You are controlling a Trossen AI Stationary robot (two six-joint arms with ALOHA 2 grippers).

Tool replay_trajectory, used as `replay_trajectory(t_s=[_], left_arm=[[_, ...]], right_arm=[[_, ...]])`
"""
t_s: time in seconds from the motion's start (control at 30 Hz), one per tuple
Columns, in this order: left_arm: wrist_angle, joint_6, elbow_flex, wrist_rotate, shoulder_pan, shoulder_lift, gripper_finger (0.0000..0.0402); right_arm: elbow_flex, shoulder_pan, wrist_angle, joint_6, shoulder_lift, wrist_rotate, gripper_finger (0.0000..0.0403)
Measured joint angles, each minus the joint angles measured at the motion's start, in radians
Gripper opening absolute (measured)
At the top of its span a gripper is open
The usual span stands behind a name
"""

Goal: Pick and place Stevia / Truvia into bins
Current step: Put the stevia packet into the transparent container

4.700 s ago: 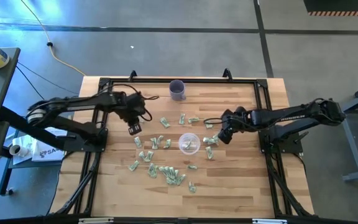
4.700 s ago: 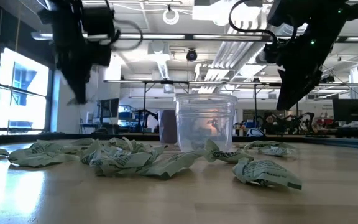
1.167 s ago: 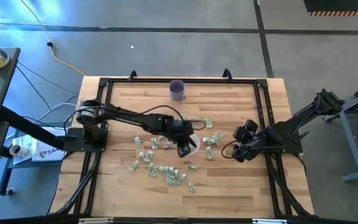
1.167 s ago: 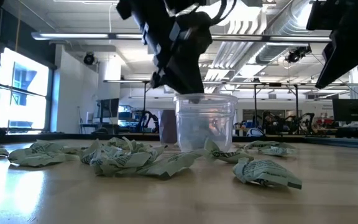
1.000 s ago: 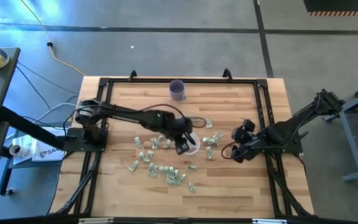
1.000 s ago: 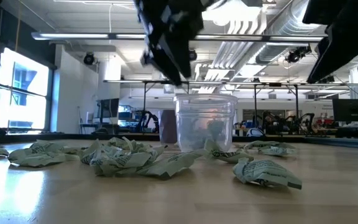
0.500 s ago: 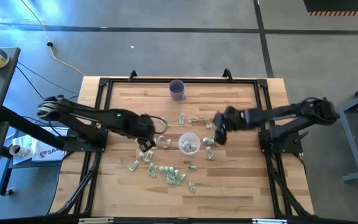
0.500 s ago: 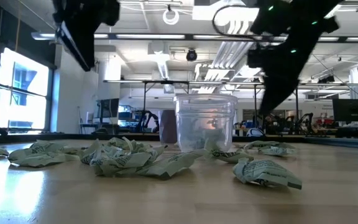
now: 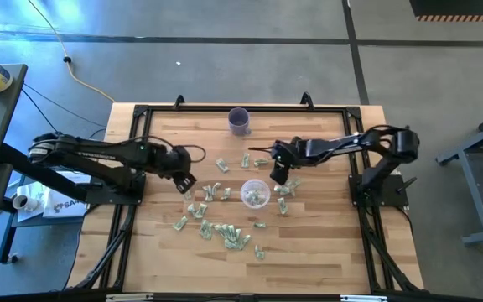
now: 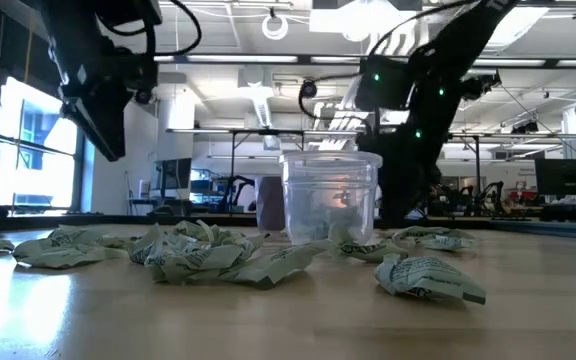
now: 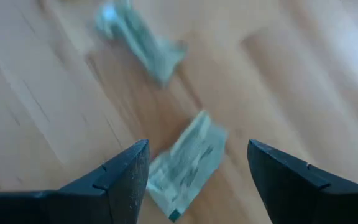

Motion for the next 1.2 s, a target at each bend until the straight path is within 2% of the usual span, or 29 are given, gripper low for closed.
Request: replay_trajectory(t_s=[0.1, 0.2, 0.3, 0.4, 0.47, 0.53, 0.63, 0.73, 0.87, 1.03, 1.2], left_arm=[[0.002, 0.065, -0.022, 0.018, 0.054, -0.008, 0.0186], [0.008, 0.117, -0.027, 0.043, 0.102, -0.009, 0.0186], [0.037, 0.163, -0.027, 0.078, 0.142, -0.009, 0.0186], [0.078, 0.180, -0.027, 0.106, 0.172, -0.009, 0.0186], [0.099, 0.180, -0.027, 0.116, 0.186, -0.009, 0.0186], [0.109, 0.177, -0.027, 0.127, 0.194, -0.009, 0.0186], [0.140, 0.180, -0.027, 0.132, 0.197, -0.006, 0.0186], [0.282, 0.232, -0.050, 0.141, 0.196, 0.008, 0.0186], [0.511, 0.324, -0.105, 0.167, 0.192, 0.049, 0.0186], [0.591, 0.396, -0.112, 0.142, 0.190, 0.140, 0.0186], [0.620, 0.479, -0.111, 0.183, 0.189, 0.264, 0.0194]], right_arm=[[-0.023, -0.025, 0.005, 0.038, 0.038, -0.074, 0.0247], [-0.035, -0.042, -0.008, 0.070, 0.052, -0.110, 0.0212], [-0.036, -0.048, -0.025, 0.062, 0.046, -0.126, 0.0141], [-0.028, -0.047, -0.065, 0.030, 0.022, -0.155, 0.0042], [-0.005, -0.042, -0.138, 0.018, -0.005, -0.162, 0.0015], [0.030, -0.035, -0.238, 0.020, -0.055, -0.176, 0.0024], [0.139, -0.006, -0.247, -0.007, -0.159, -0.181, 0.0013], [0.225, 0.044, -0.257, -0.089, -0.209, -0.244, 0.0008], [0.304, 0.104, -0.247, -0.131, -0.151, -0.324, 0.0029], [0.329, 0.187, -0.227, -0.132, -0.028, -0.325, 0.0033], [0.336, 0.245, -0.177, -0.130, -0.001, -0.301, 0.0040]])
